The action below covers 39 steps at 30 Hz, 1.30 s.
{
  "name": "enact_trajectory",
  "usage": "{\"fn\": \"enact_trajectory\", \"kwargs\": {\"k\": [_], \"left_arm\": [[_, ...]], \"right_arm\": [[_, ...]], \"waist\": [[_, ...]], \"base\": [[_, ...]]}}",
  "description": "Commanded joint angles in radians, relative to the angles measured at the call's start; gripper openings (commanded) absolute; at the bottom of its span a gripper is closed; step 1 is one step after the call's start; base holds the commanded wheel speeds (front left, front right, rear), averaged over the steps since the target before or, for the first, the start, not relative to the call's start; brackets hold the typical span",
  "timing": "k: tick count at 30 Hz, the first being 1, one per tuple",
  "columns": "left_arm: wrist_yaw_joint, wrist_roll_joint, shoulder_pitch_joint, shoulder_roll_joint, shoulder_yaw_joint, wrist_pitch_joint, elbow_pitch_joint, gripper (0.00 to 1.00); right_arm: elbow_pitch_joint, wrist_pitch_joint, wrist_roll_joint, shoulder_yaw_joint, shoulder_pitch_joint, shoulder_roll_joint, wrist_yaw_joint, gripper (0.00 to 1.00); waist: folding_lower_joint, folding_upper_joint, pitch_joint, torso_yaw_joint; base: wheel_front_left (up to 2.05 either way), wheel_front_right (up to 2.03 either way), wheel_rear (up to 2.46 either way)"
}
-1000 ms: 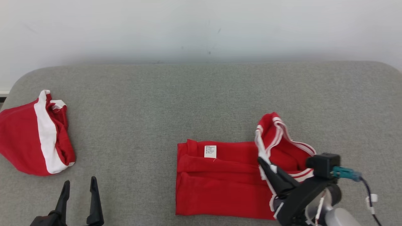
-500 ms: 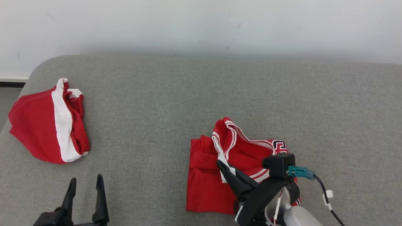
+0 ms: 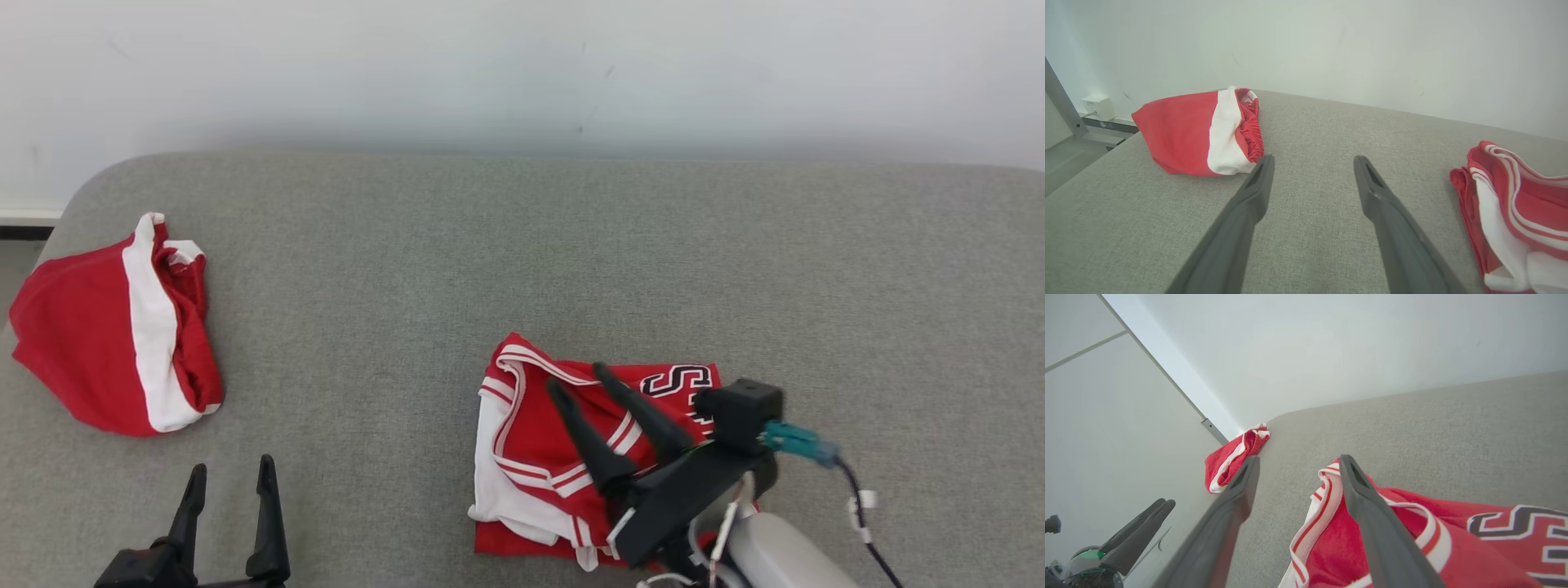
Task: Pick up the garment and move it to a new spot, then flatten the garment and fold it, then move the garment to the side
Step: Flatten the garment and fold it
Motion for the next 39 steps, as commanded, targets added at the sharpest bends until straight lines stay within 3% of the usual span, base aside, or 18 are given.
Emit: {"fn": "enact_trajectory", "kwargs": {"k": [1, 11, 17, 25, 39], "left_arm": [[-0.005, 0.008, 0.002, 0.0, 0.002, 0.0, 0.0, 1.0], [-0.013, 0.029, 0.016, 0.0, 0.009, 0.0, -0.021, 1.0], [-0.014, 0.036, 0.022, 0.0, 0.016, 0.0, -0.033, 1.0], [-0.02, 0.047, 0.021, 0.0, 0.003, 0.0, -0.06, 1.0], [-0.059, 0.043, 0.022, 0.0, -0.308, 0.0, -0.068, 1.0]], "right_arm": [[-0.01, -0.025, -0.009, -0.016, -0.003, -0.018, -0.002, 1.0], [-0.112, -0.192, -0.087, -0.245, 0.124, -0.103, -0.002, 1.0], [-0.157, -0.216, -0.143, -0.378, 0.25, -0.098, -0.002, 1.0], [-0.198, -0.223, -0.192, -0.432, 0.332, -0.049, -0.002, 1.0], [-0.21, -0.218, -0.242, -0.444, 0.323, -0.039, -0.002, 1.0]], "waist": [[0.0, -0.0001, -0.011, -0.015], [0.0, -0.0001, -0.032, -0.075], [0.0, -0.0001, -0.037, -0.097], [0.0, -0.0001, -0.036, -0.115], [0.0, -0.0001, -0.011, -0.123]], "base": [[0.0, 0.0, 0.0], [0.0, 0.0, 0.0], [0.0, 0.0, 0.0], [0.0, 0.0, 0.0], [0.0, 0.0, 0.0]]}}
